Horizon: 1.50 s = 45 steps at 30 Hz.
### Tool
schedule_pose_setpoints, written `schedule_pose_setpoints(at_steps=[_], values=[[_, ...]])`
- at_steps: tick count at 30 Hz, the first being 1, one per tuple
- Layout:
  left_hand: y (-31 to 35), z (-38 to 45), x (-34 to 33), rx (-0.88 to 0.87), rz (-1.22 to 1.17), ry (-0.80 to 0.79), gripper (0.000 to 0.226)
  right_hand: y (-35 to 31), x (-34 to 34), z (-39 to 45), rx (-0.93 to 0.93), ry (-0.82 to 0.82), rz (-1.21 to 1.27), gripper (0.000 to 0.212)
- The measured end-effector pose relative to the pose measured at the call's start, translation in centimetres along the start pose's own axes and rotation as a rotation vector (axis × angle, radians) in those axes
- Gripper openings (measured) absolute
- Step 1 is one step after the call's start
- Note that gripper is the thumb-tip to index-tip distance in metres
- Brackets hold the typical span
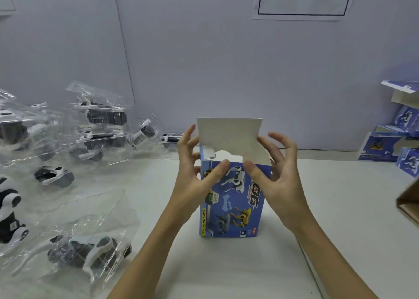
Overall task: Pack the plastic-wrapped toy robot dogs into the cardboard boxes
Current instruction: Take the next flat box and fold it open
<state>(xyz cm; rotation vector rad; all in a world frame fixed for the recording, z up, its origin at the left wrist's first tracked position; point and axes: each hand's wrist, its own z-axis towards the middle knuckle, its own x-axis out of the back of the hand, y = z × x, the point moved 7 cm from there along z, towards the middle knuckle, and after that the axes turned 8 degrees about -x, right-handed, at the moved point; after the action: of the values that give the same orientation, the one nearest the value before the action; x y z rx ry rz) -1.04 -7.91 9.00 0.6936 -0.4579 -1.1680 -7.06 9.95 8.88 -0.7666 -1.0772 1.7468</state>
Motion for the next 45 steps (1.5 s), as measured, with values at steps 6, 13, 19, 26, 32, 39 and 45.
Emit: schedule_pose_setpoints(at_steps=[6,13,19,26,32,39,45], values=[[-0.5,-0.3,-0.2,0.111,-0.009,0.008,0.061,0.3,0.2,-0.2,0.051,0.065,-0.142,0.036],[-0.5,0.0,0.5,0.029,-0.114,0.069,0.08,-0.2,0.3,0.3,0.067,0.044,-0.076,0.061],[-0.6,-0.3,0.4,-0.064,0.022,-0.14,0.06,0.3,-0.7,-0.7,0.134,-0.079,-0.183,0.069],[-0.7,0.0,0.1,-0.018,-0.017,0.01,0.033,1.1,-1.1,-0.3,0.073,-0.011,-0.13,0.033],[0.2,-0.6,-0.3,-0.087,-0.114,0.114,0.052,0.3,-1.1,-1.0,0.151,0.043,0.013,0.04],[0.1,-0.7,0.6,-0.097,0.022,0.113,0.057,0.0,-0.6,-1.1,0.167,0.067,-0.018,0.035],[0.4,-0.3,0.5,-0.088,0.114,-0.017,0.033,0.0,-0.9,-1.3,0.218,0.107,-0.126,0.037]])
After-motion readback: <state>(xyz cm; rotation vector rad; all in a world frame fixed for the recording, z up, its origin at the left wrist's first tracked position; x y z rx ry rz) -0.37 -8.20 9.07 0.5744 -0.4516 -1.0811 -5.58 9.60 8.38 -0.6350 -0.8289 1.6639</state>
